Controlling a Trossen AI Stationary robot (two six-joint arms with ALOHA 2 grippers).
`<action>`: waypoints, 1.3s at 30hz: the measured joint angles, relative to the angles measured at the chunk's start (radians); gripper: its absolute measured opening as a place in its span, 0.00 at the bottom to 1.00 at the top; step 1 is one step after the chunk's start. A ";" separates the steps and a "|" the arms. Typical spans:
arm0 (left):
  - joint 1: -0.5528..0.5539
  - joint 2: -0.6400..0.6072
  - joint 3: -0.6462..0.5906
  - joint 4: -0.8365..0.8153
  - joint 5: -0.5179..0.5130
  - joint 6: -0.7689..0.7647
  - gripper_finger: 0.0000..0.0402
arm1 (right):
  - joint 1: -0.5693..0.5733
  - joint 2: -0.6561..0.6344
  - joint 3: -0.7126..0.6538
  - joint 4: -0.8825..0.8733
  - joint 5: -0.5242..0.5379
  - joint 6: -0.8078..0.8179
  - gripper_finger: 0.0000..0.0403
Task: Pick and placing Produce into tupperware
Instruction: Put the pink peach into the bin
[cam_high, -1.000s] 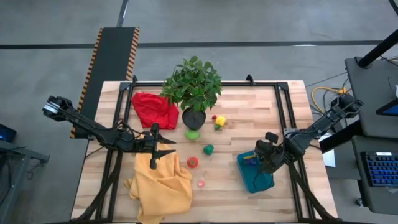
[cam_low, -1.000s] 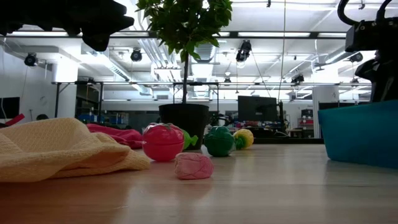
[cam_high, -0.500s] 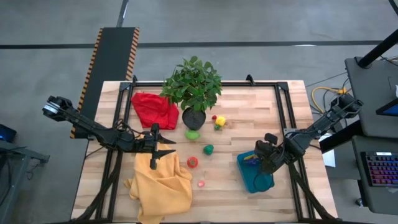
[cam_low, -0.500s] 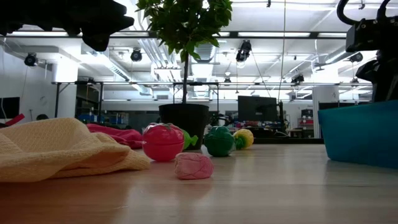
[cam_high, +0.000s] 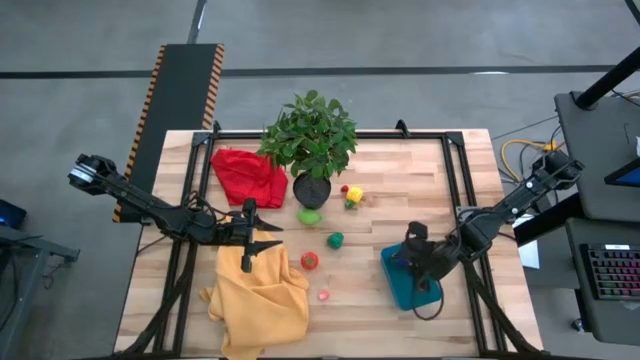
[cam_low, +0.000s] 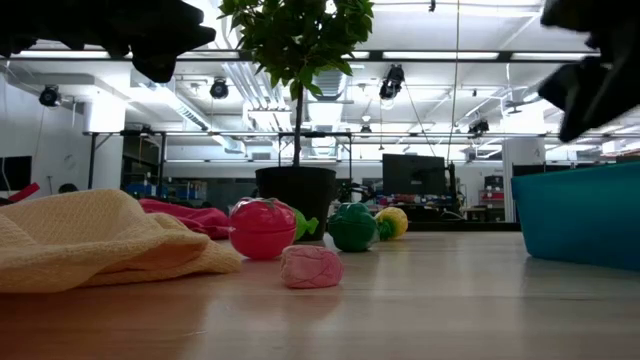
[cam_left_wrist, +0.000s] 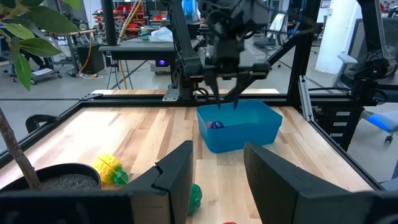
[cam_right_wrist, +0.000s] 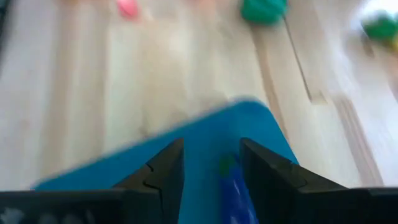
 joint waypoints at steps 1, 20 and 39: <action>0.000 0.000 0.000 0.000 0.000 0.000 0.32 | 0.000 0.000 0.000 0.038 0.000 -0.030 0.36; 0.000 0.000 0.000 0.000 0.000 0.000 0.32 | -0.002 0.256 0.039 0.686 0.000 -0.472 0.61; 0.000 0.000 0.000 0.000 0.000 0.000 0.32 | -0.166 0.675 0.319 0.685 -0.215 -0.526 0.56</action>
